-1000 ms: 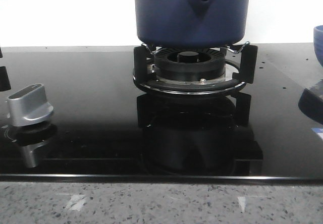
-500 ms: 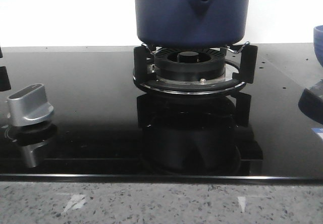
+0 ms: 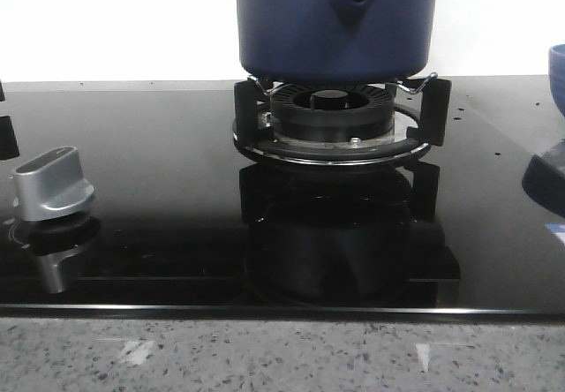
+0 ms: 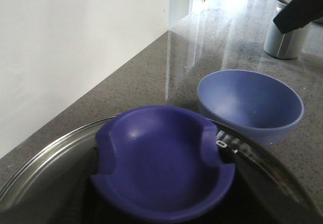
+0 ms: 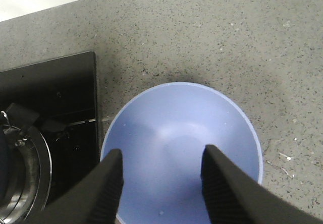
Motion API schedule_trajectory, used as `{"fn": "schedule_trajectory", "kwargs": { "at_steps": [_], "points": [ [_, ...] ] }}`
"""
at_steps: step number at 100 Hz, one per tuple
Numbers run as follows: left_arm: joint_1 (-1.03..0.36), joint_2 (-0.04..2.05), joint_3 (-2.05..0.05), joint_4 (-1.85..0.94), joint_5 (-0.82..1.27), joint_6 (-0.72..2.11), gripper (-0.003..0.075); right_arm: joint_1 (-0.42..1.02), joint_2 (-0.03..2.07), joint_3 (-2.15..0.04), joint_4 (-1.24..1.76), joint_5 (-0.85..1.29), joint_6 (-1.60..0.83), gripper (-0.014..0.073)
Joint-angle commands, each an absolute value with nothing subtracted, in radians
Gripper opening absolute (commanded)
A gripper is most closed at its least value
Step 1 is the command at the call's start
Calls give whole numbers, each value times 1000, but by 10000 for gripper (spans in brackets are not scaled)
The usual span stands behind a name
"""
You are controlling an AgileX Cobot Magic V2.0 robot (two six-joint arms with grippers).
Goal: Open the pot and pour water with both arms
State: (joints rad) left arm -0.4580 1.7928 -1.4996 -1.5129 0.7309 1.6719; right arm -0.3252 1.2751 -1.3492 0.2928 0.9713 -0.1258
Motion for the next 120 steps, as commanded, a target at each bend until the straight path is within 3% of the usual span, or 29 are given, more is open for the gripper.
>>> {"fn": "schedule_trajectory", "kwargs": {
  "at_steps": [1, 42, 64, 74, 110, 120],
  "points": [
    [-454, 1741, -1534, -1582, 753, 1675, 302, -325, 1246, -1382, 309, 920, -138, 324],
    [-454, 1741, -1534, -1582, 773, 1675, 312, -325, 1246, -1382, 309, 920, -138, 324],
    [-454, 1738, -1534, -1582, 773, 1673, 505, -325, 1246, -1382, 307, 920, -150, 324],
    [-449, 1722, -1534, -1582, 773, 1673, 548, -325, 1246, -1382, 293, 920, -150, 324],
    [-336, 1519, -1534, -1582, 813, 1664, 547, -325, 1246, -1382, 358, 920, -158, 314],
    [-276, 1462, -1534, -1582, 818, 1611, 497, -325, 1244, -1382, 488, 920, -233, 236]
  ]
}}
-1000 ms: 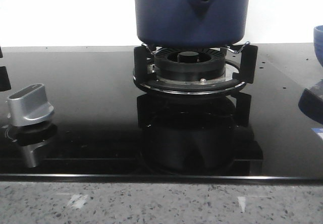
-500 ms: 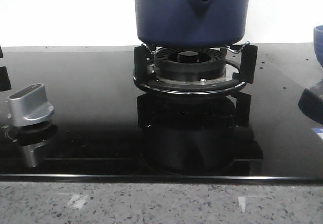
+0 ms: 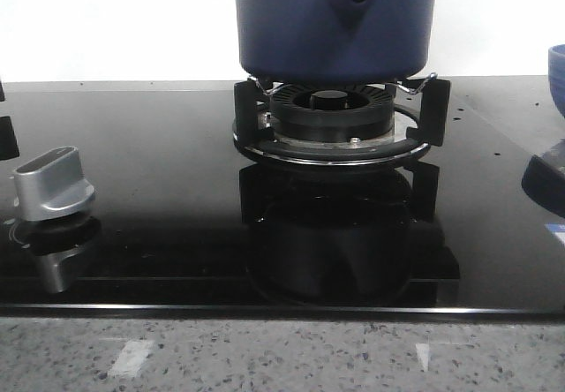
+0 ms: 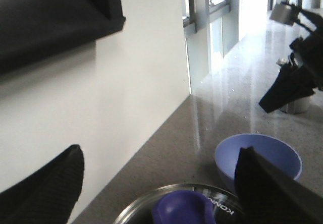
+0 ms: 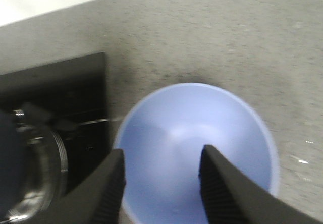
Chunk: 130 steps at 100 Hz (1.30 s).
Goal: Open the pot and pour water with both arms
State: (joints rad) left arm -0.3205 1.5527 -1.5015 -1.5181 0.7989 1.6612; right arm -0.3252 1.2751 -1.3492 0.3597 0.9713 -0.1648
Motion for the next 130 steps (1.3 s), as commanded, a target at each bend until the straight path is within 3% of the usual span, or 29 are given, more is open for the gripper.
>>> {"fn": "schedule_trajectory", "kwargs": {
  "at_steps": [1, 9, 19, 26, 44, 72, 107, 130],
  "points": [
    [-272, 1458, -1534, -1581, 818, 1606, 489, -325, 1244, -1382, 511, 920, -246, 227],
    [-222, 1416, -1534, -1565, 823, 1527, 368, -325, 1240, -1382, 641, 910, -316, 102],
    [-173, 1374, -1534, -1515, 833, 1445, 127, -309, 1228, -1372, 807, 857, -398, -74],
    [-145, 1347, -1532, -1469, 845, 1419, -18, -274, 1212, -1348, 880, 793, -453, -57],
    [-113, 1263, -1479, -1392, 776, 1401, -20, -105, 1132, -1228, 897, 516, -630, -54],
    [-114, 951, -1086, -1392, 253, 1419, -20, 149, 891, -880, 895, 72, -824, -55],
    [-114, 508, -577, -1463, 162, 1492, -20, 178, 537, -439, 893, -20, -860, -55],
    [-114, 341, -425, -1500, 162, 1492, -20, 178, 395, -322, 895, -44, -860, -55]
  ]
}}
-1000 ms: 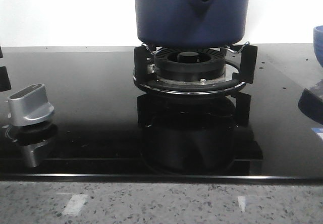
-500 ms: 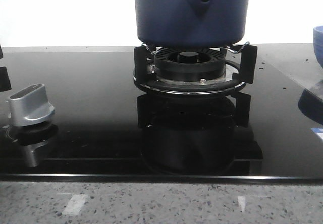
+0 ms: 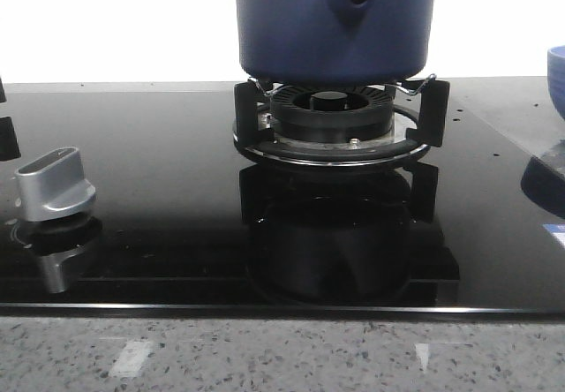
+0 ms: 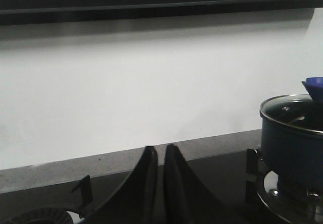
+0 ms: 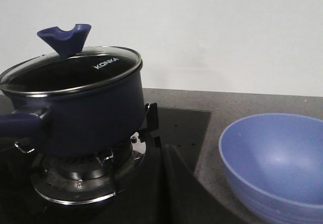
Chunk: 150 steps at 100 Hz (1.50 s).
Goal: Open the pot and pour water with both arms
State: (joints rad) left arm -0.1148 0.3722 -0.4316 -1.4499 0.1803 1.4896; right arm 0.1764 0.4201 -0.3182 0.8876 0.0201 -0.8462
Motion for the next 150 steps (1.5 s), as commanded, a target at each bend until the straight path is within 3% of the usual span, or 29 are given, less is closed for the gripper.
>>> {"fn": "schedule_trajectory", "kwargs": {
  "at_steps": [1, 109, 118, 136, 150],
  "points": [
    [-114, 336, -420, -1503, 162, 1492, -20, 178, 395, -320, 897, -41, -860, -55],
    [-114, 323, -386, -1549, 136, 1459, -20, 178, 393, -308, 899, -36, -860, -55],
    [-104, 325, -386, -1277, 72, 1148, -20, 178, 393, -308, 899, -38, -860, -55],
    [-98, 309, -325, -346, -52, 186, -20, 178, 393, -308, 899, -38, -860, -55],
    [-98, 216, -202, -105, -67, -40, -20, 178, 393, -308, 899, -38, -860, -55]
  ]
}}
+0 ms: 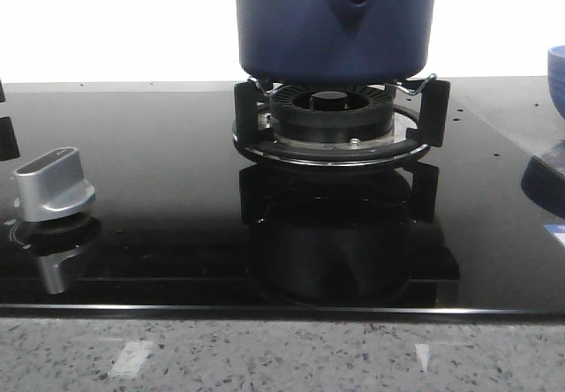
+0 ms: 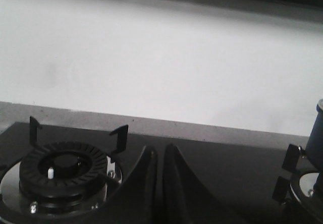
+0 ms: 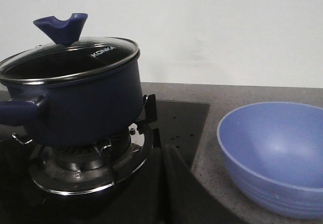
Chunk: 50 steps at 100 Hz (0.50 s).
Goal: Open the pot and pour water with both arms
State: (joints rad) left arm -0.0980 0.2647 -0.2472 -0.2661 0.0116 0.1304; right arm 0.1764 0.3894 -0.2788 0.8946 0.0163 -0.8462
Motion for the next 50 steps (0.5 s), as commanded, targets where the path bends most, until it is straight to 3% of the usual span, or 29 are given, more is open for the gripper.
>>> {"fn": "schedule_trajectory", "kwargs": {
  "at_steps": [1, 33, 50],
  "points": [
    [-98, 209, -195, -105, -67, -40, -20, 178, 393, -308, 899, -38, -860, -55],
    [-98, 23, 33, -102, -78, -40, -20, 178, 393, -308, 899, -38, -860, -55],
    [-98, -33, 35, -112, -29, -40, -20, 178, 395, -308, 899, -39, -860, -55]
  ]
}}
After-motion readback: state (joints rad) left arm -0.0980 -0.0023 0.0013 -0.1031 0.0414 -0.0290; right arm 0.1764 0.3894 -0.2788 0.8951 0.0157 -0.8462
